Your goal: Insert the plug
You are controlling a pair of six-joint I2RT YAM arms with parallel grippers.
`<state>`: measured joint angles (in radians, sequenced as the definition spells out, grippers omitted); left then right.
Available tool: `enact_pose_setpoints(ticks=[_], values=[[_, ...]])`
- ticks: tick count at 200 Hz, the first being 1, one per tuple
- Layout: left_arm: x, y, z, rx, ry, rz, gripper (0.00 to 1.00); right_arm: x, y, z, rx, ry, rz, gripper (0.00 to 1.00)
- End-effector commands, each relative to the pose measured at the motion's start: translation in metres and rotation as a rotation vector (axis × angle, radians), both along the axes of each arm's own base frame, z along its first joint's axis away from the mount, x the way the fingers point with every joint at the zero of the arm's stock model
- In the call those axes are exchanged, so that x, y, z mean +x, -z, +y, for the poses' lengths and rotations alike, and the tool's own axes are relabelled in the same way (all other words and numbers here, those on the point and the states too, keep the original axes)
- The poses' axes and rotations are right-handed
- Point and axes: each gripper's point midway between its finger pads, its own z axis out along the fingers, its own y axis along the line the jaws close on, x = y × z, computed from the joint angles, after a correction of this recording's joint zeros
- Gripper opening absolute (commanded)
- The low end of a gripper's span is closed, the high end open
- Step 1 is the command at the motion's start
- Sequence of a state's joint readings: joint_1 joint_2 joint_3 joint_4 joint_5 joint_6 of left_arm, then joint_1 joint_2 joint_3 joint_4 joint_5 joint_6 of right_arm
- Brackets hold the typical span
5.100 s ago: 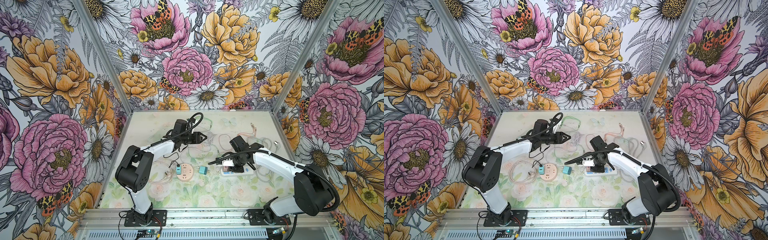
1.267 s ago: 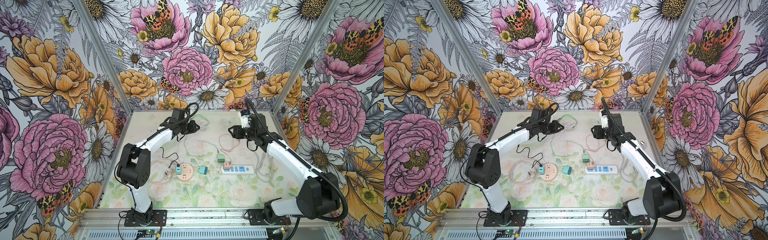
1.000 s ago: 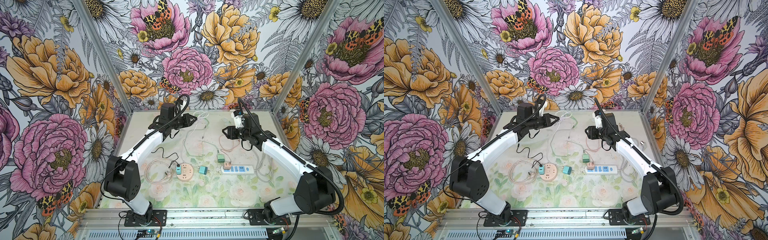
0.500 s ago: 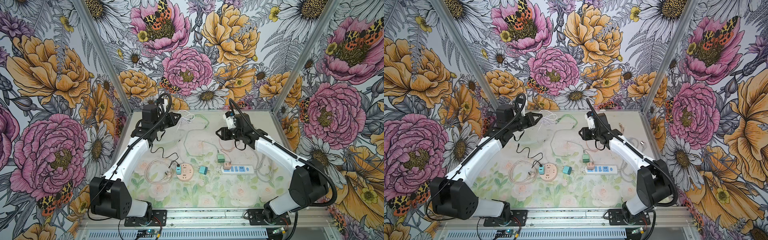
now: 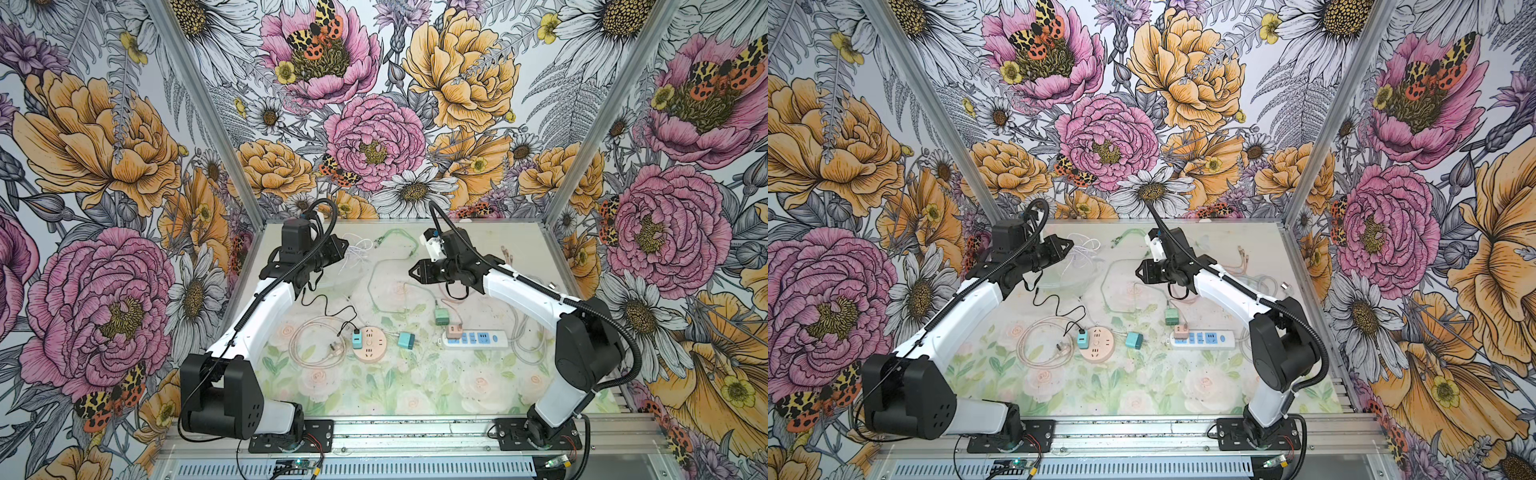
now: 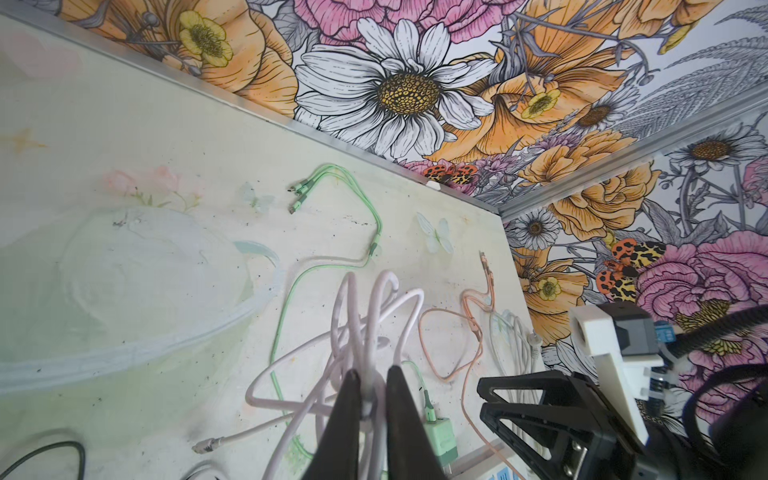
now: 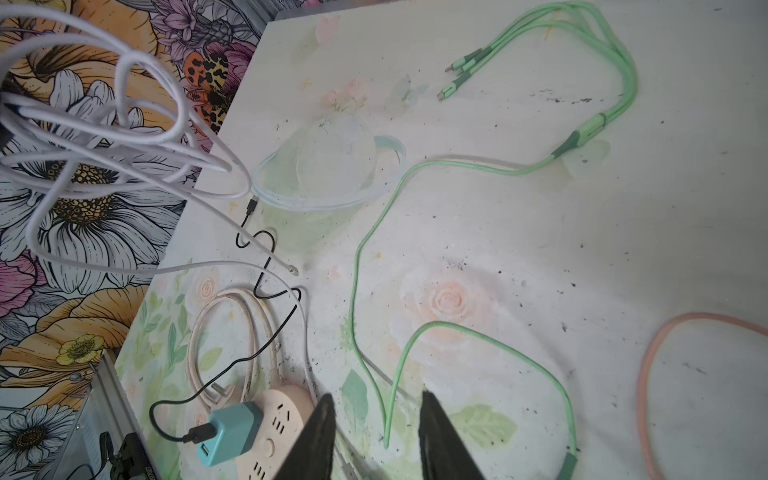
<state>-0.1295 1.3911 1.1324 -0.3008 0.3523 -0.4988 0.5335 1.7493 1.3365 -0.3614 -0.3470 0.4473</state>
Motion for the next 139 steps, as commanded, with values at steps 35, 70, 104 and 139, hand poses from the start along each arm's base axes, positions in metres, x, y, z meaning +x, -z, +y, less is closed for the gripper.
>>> enact_pose_setpoints(ticks=[35, 70, 104, 139], values=[[-0.006, 0.013, 0.021, 0.044, -0.057, 0.027, 0.13, 0.027, 0.018, 0.009, -0.022, 0.127, 0.076, 0.32], [-0.007, 0.020, 0.030, 0.059, -0.074, 0.043, 0.14, 0.014, 0.042, 0.002, -0.094, 0.153, 0.146, 0.35], [-0.007, 0.021, 0.032, 0.064, -0.076, 0.043, 0.14, 0.008, 0.054, 0.002, -0.104, 0.166, 0.182, 0.38], [-0.008, 0.027, 0.032, 0.066, -0.075, 0.054, 0.14, 0.025, 0.053, 0.007, -0.127, 0.182, 0.141, 0.38]])
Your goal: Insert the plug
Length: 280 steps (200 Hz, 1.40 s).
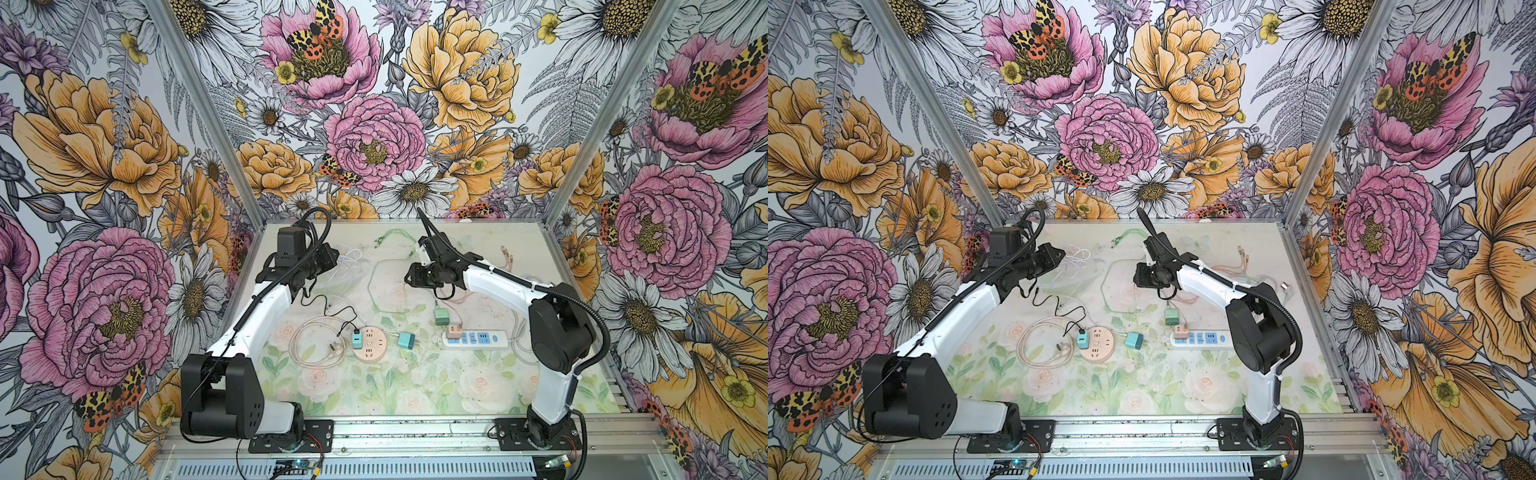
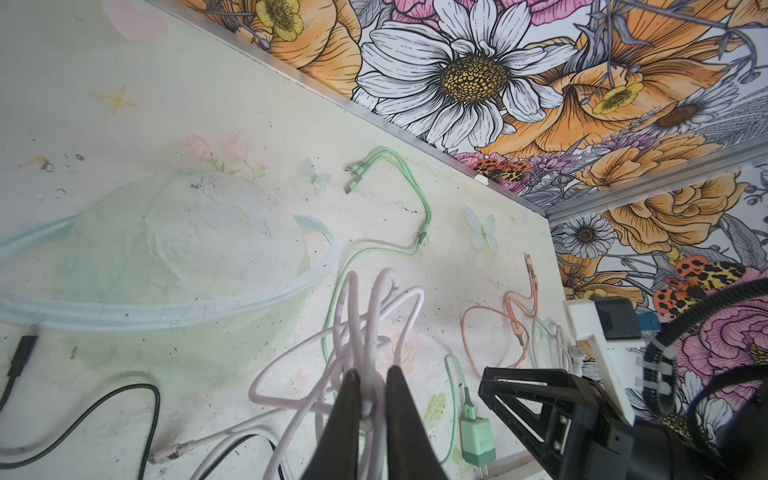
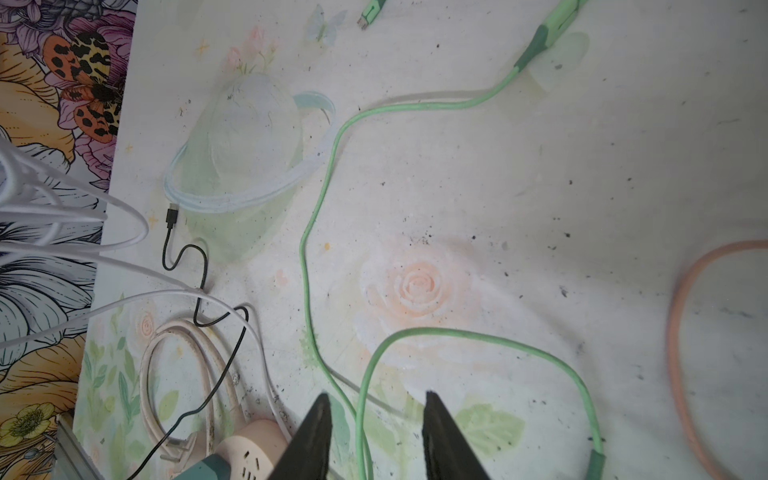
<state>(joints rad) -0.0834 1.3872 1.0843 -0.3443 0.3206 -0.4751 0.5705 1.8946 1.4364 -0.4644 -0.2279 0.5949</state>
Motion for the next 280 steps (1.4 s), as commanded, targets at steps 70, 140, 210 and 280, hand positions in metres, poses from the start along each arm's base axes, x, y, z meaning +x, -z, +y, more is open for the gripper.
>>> enact_pose_setpoints(ticks=[70, 140, 210, 280], values=[[0.003, 0.014, 0.004, 0.040, -0.020, 0.006, 0.16, 0.076, 0.019, -0.009, -0.063, 0.200, -0.044, 0.40], [0.041, 0.081, 0.003, 0.206, -0.100, 0.141, 0.30, 0.079, 0.010, -0.024, -0.065, 0.217, -0.060, 0.40], [0.066, 0.025, -0.079, 0.334, 0.044, -0.055, 0.44, 0.073, -0.014, -0.057, -0.076, 0.240, -0.102, 0.41], [0.105, 0.094, -0.185, 0.367, 0.335, -0.008, 0.54, 0.058, -0.035, -0.112, -0.112, 0.309, -0.143, 0.42]])
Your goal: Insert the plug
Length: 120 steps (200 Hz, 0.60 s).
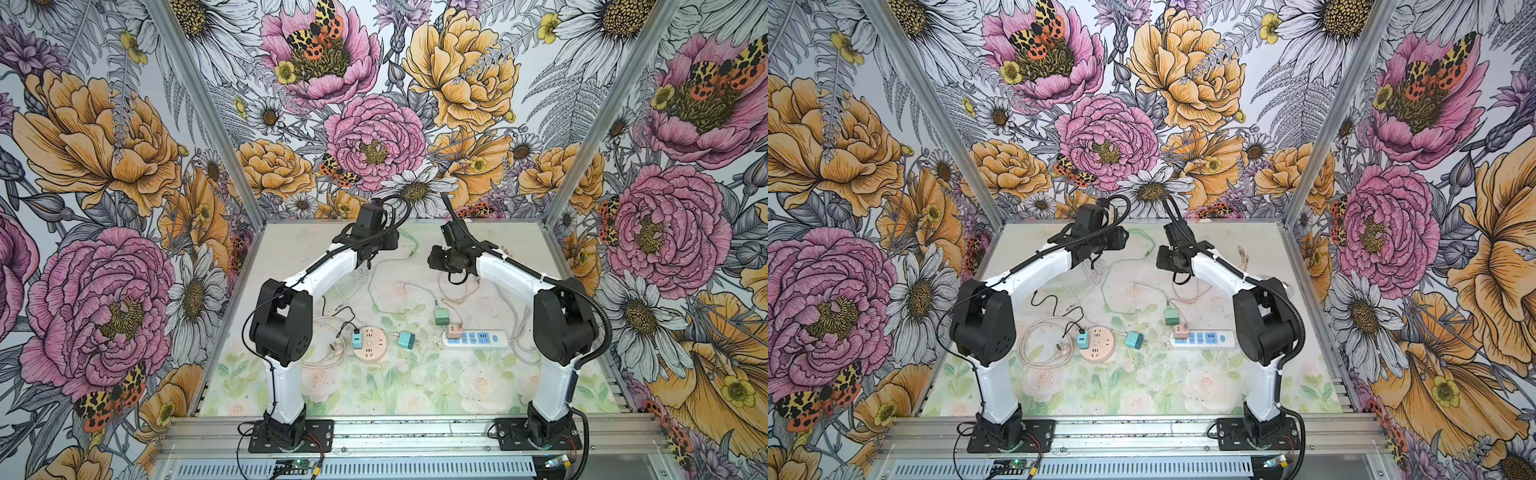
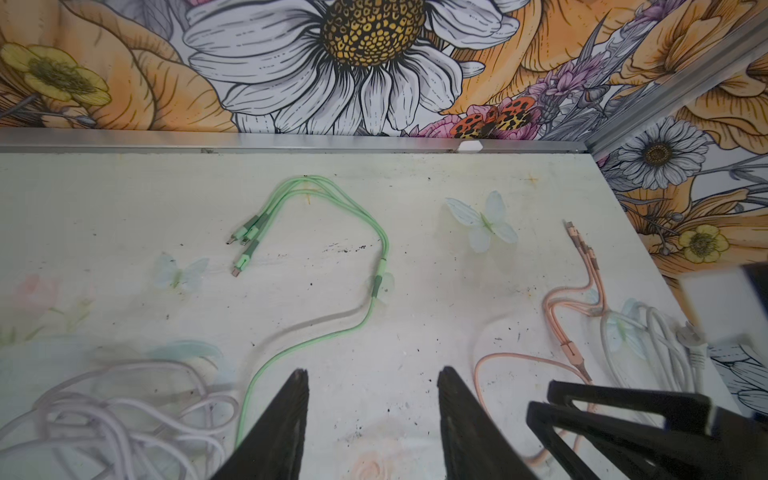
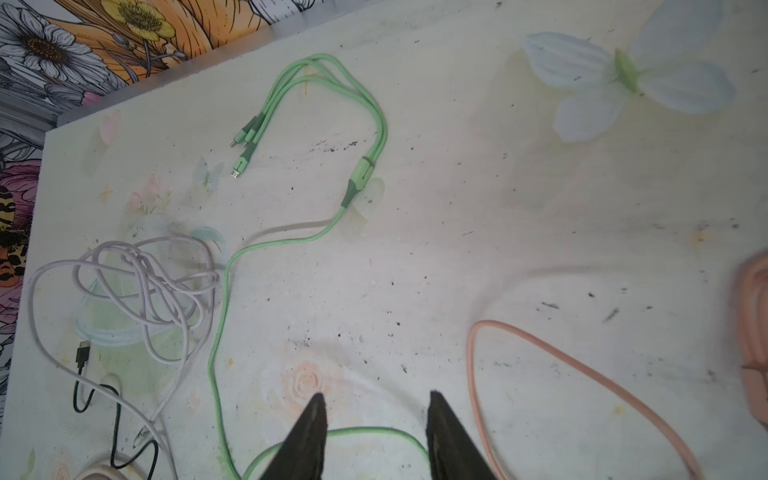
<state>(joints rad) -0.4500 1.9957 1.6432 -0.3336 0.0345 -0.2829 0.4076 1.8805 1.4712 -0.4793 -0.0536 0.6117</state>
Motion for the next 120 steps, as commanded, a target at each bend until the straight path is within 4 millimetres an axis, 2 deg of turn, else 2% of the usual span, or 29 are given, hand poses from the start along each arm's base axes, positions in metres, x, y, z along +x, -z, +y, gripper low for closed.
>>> enact_pose_setpoints(ticks=[1, 23, 53, 80, 120], values=[[0.002, 0.052, -0.018, 0.071, 0.079, 0.079, 0.54, -0.004, -0.020, -0.021, -0.023, 0.026, -0.054, 0.42], [0.012, 0.066, -0.038, 0.088, 0.107, 0.071, 0.55, -0.013, -0.028, -0.043, -0.039, 0.048, -0.072, 0.42], [0.015, 0.079, -0.060, 0.107, 0.155, 0.065, 0.57, -0.028, -0.037, -0.067, -0.062, 0.068, -0.096, 0.42], [0.018, 0.101, -0.068, 0.114, 0.168, 0.088, 0.57, -0.040, -0.038, -0.083, -0.072, 0.083, -0.101, 0.43], [0.028, 0.125, -0.075, 0.135, 0.161, 0.098, 0.57, -0.051, -0.031, -0.094, -0.070, 0.087, -0.081, 0.43]])
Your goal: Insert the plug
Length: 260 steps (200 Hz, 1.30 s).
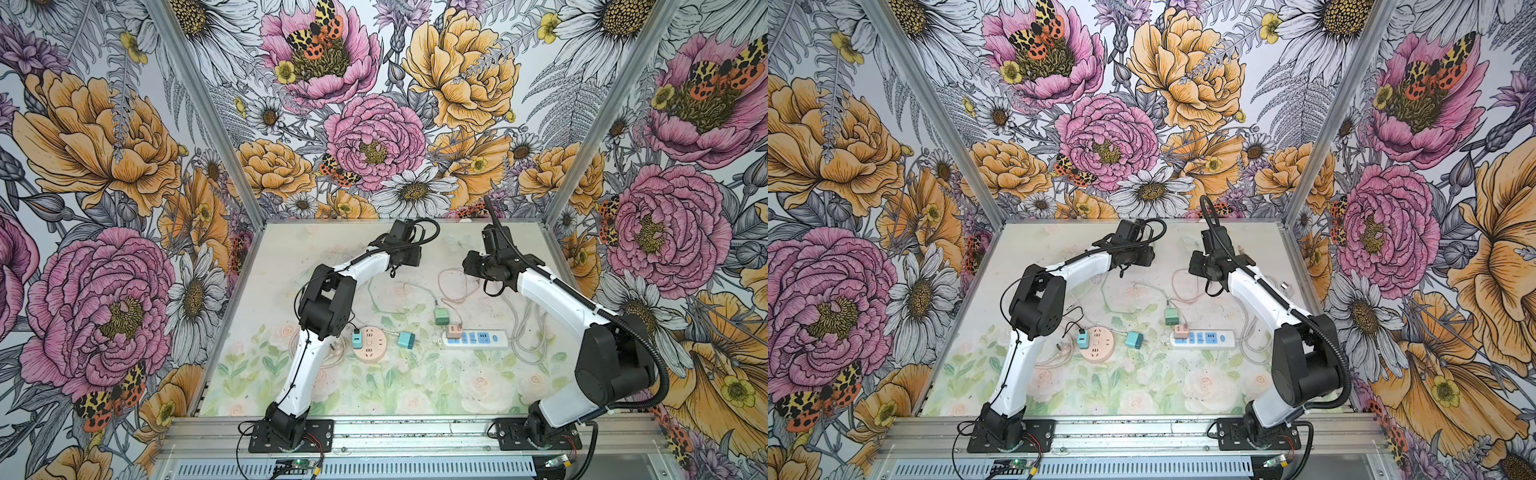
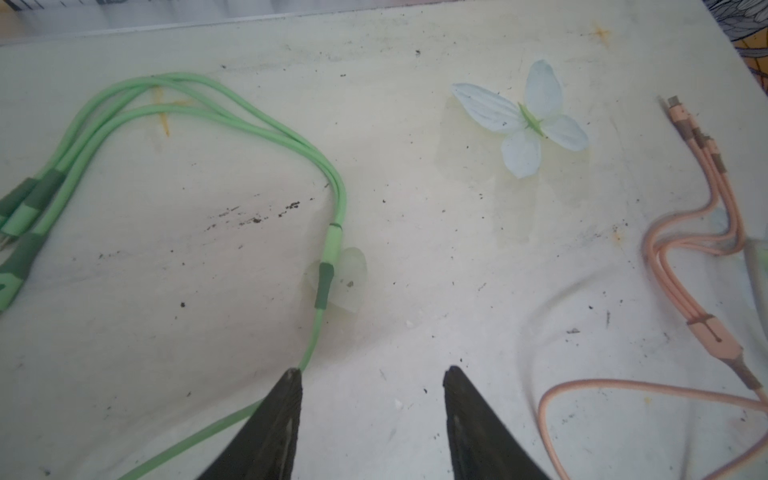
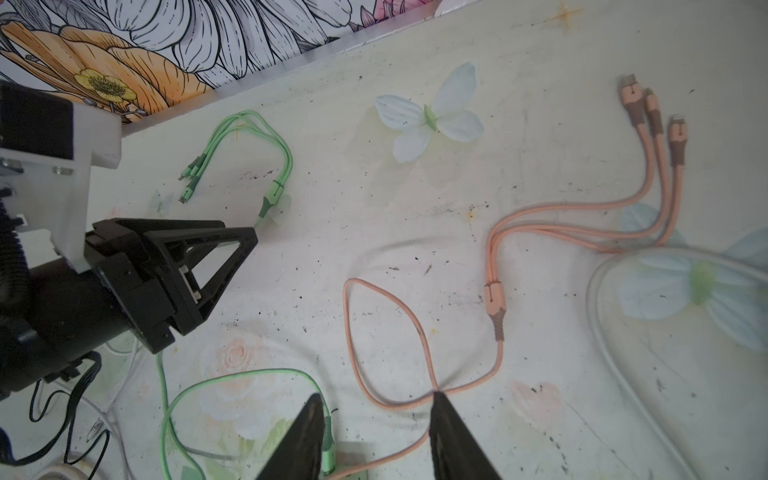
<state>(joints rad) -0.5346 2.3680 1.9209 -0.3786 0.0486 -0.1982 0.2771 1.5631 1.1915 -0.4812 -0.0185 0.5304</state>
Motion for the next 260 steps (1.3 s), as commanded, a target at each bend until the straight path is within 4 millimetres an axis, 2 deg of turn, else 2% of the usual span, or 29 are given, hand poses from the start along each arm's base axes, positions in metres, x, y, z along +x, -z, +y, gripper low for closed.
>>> enact_pose_setpoints(ticks=[1, 37, 78, 127, 220, 243, 260], values=[[0.007, 0.019, -0.002, 0.022, 0.010, 0.003, 0.57, -0.004, -0.003, -0.007, -0.009, -0.005, -0.017, 0.43], [0.015, 0.026, -0.003, 0.034, -0.008, -0.008, 0.57, -0.008, -0.001, -0.015, -0.001, 0.006, -0.011, 0.43], [0.012, 0.020, -0.015, 0.056, 0.039, -0.041, 0.57, -0.008, 0.001, -0.019, -0.002, 0.007, -0.007, 0.44], [0.021, 0.031, -0.011, 0.061, 0.010, -0.002, 0.56, -0.007, 0.014, -0.017, 0.012, -0.006, 0.031, 0.44], [0.023, 0.043, -0.008, 0.018, -0.061, 0.071, 0.56, -0.015, 0.015, -0.025, 0.017, -0.003, 0.034, 0.44], [0.021, 0.050, -0.012, -0.025, -0.053, 0.113, 0.51, -0.017, 0.015, -0.026, 0.018, -0.001, 0.033, 0.44], [0.018, 0.052, -0.019, -0.062, -0.038, 0.136, 0.39, -0.019, 0.016, -0.028, 0.018, 0.002, 0.034, 0.44]])
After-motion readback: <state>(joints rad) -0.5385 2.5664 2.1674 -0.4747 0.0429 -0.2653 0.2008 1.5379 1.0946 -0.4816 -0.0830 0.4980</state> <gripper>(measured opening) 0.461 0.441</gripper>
